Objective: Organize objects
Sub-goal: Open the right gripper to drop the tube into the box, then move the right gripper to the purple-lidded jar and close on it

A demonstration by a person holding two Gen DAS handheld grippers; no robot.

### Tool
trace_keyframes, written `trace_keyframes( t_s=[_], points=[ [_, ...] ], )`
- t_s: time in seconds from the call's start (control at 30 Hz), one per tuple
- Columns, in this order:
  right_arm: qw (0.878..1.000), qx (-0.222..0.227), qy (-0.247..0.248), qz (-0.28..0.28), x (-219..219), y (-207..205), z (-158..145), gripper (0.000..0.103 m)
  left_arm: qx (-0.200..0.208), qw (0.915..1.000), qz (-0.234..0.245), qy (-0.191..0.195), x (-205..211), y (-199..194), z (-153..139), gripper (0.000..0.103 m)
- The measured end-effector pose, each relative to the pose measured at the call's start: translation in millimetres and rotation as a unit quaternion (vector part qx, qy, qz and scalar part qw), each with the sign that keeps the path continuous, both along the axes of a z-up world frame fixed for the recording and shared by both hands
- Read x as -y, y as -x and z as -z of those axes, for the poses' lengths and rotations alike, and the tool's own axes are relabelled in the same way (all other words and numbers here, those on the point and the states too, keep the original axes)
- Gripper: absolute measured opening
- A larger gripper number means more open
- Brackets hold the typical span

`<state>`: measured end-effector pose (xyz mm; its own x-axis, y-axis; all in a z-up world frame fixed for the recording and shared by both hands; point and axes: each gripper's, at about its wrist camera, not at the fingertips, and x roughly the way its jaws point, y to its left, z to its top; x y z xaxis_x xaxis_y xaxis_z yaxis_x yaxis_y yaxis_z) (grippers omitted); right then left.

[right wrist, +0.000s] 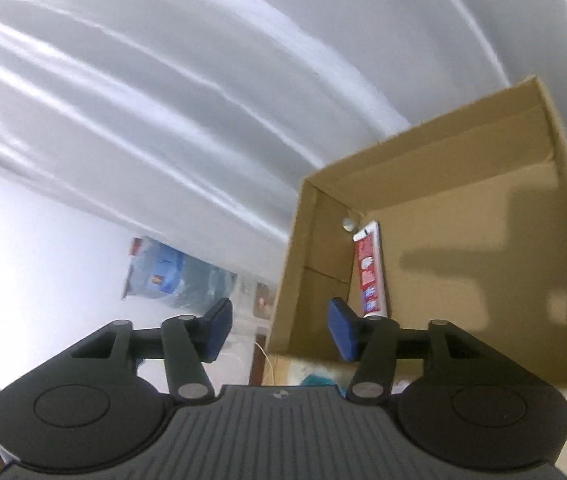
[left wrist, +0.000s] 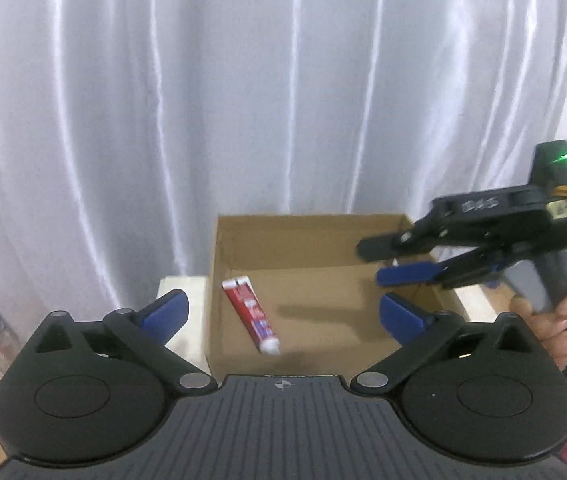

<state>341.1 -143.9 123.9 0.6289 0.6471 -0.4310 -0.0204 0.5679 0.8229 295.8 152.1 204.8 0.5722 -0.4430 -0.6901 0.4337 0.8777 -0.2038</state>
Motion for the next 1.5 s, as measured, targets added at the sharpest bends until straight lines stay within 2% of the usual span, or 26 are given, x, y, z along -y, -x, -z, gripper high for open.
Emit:
trace_keyframes(
  t_s=[0.1, 0.13, 0.37, 0.53, 0.6, 0.73, 0.93, 1.0, 1.13, 1.2, 1.37, 1.5],
  points=[
    [0.999, 0.023, 0.026, 0.001, -0.7, 32.5, 4.6, 0.061, -0.003, 0.9998, -0.016, 0.014, -3.7, 29.5, 20.4, 0.102],
    [0.999, 0.024, 0.035, 0.002, -3.0, 41.3, 8.9, 0.061, -0.004, 0.9996, -0.019, 0.021, -8.7, 40.1, 20.9, 0.102],
    [0.993, 0.022, 0.114, -0.007, -22.2, 79.5, 34.6, 0.061, -0.022, 0.9973, -0.036, 0.060, -8.3, 77.9, 82.5, 0.102],
    [0.988, 0.037, 0.150, -0.013, -38.1, 83.1, 36.3, 0.061, -0.024, 0.9941, -0.044, 0.096, -10.1, 90.0, 90.1, 0.102],
    [0.987, 0.035, 0.154, -0.016, -44.2, 76.3, 40.6, 0.061, -0.019, 0.9956, -0.044, 0.081, -4.7, 91.4, 96.1, 0.102],
    [0.988, 0.028, 0.152, -0.024, -52.9, 63.6, 48.7, 0.061, -0.007, 0.9989, -0.039, 0.024, 11.9, 92.2, 99.6, 0.102],
    [0.989, -0.003, 0.144, -0.021, -52.5, 48.0, 69.7, 0.061, -0.005, 0.9996, -0.011, -0.026, 33.9, 84.1, 119.8, 0.091],
    [0.990, -0.011, 0.142, -0.023, -52.8, 45.1, 75.7, 0.061, -0.010, 0.9994, -0.004, -0.034, 38.0, 81.2, 125.2, 0.079],
    [0.991, -0.023, 0.126, -0.030, -52.0, 41.3, 85.0, 0.060, -0.021, 0.9988, -0.001, -0.043, 41.0, 77.5, 131.2, 0.071],
    [0.992, -0.029, 0.115, -0.033, -51.6, 41.0, 88.9, 0.055, -0.027, 0.9989, 0.000, -0.039, 40.0, 76.1, 133.5, 0.063],
    [0.993, -0.028, 0.110, -0.040, -54.6, 43.4, 88.3, 0.045, -0.031, 0.9988, -0.004, -0.038, 38.9, 79.2, 132.8, 0.059],
    [0.991, -0.022, 0.127, -0.043, -59.1, 47.5, 82.0, 0.045, -0.037, 0.9987, -0.003, -0.036, 40.0, 84.7, 127.1, 0.057]
  ],
)
